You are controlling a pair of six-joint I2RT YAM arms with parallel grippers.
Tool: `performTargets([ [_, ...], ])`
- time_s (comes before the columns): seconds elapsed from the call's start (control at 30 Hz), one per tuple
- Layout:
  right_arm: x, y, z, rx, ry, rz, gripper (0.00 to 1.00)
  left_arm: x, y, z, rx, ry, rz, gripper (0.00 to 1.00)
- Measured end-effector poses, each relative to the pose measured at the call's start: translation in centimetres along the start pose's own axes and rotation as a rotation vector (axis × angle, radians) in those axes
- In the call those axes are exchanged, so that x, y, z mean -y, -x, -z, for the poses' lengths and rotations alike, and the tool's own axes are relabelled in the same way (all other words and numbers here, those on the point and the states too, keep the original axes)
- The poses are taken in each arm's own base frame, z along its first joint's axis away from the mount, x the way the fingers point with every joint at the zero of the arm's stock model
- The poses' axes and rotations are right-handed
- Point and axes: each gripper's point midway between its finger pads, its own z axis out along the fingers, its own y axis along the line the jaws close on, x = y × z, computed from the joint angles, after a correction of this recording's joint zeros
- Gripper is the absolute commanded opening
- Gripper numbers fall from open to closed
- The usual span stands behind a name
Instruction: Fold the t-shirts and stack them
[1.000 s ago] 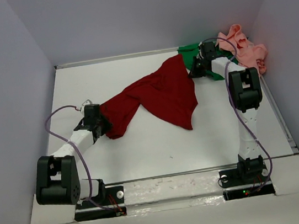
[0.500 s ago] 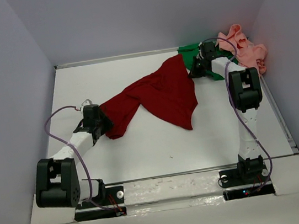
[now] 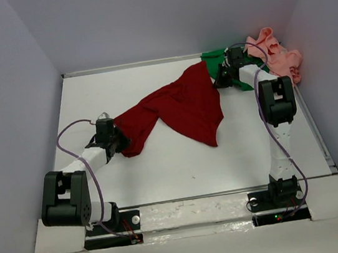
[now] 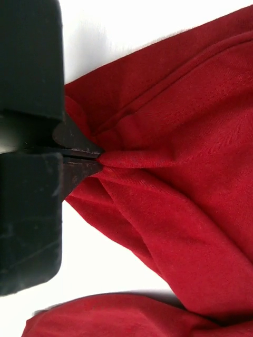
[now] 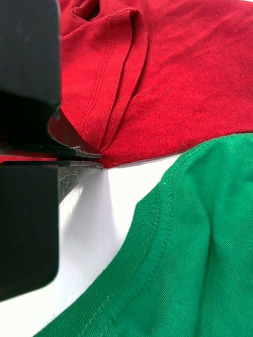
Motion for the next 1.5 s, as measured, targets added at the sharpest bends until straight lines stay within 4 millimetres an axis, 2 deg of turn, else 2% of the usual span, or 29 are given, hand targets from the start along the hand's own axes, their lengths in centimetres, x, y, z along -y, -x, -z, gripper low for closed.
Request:
performTargets([
  [0.13,-0.1,-0.3,0.4,-0.015,0.001,0.003,0.00,-0.1,0.1,0.2,0.003,0.012,0.000,0.00],
  [0.2,-0.2,-0.4,0.8,-0.023,-0.001,0.002,0.00,-0.1,0.8,0.9,0.027,0.026,-0.001,0.00],
  [0.37,-1.8,0.7,4.0,-0.011,0.014,0.015,0.00,1.5,5.5,3.7,0.172,0.043,-0.008,0.00],
  [0.43,-2.9,1.7,5.9,0.014,0.026,0.026,0.00,2.5,7.6,5.1,0.243,0.033,-0.006,0.00],
  [0.53,-5.0,3.8,9.8,0.077,0.052,0.051,0.00,3.0,9.0,6.3,0.299,0.030,-0.001,0.00],
  [0.6,-6.9,5.6,13.4,0.142,0.079,0.080,0.00,2.7,9.1,6.5,0.304,0.046,0.000,0.00],
  [0.73,-9.5,7.9,19.0,0.246,0.118,0.125,0.00,1.8,8.6,6.4,0.287,0.085,0.000,0.00],
  [0.87,-11.3,8.6,23.9,0.319,0.144,0.156,0.00,1.4,8.5,6.4,0.287,0.107,0.000,0.00],
  [1.0,-12.0,8.4,26.7,0.346,0.148,0.166,0.00,1.1,8.4,6.4,0.287,0.122,0.001,0.00],
  [1.1,-12.0,7.6,27.8,0.337,0.142,0.164,0.00,1.0,8.4,6.4,0.284,0.121,0.000,0.00],
  [1.17,-11.6,6.7,27.8,0.320,0.132,0.161,0.00,1.1,8.3,6.4,0.279,0.116,-0.001,0.00],
  [1.37,-8.6,2.4,24.6,0.186,0.072,0.124,0.00,1.3,7.7,6.0,0.250,0.103,-0.012,0.00],
  [1.5,-7.1,0.7,22.3,0.113,0.044,0.107,0.00,1.3,7.7,6.0,0.247,0.101,-0.016,0.00],
])
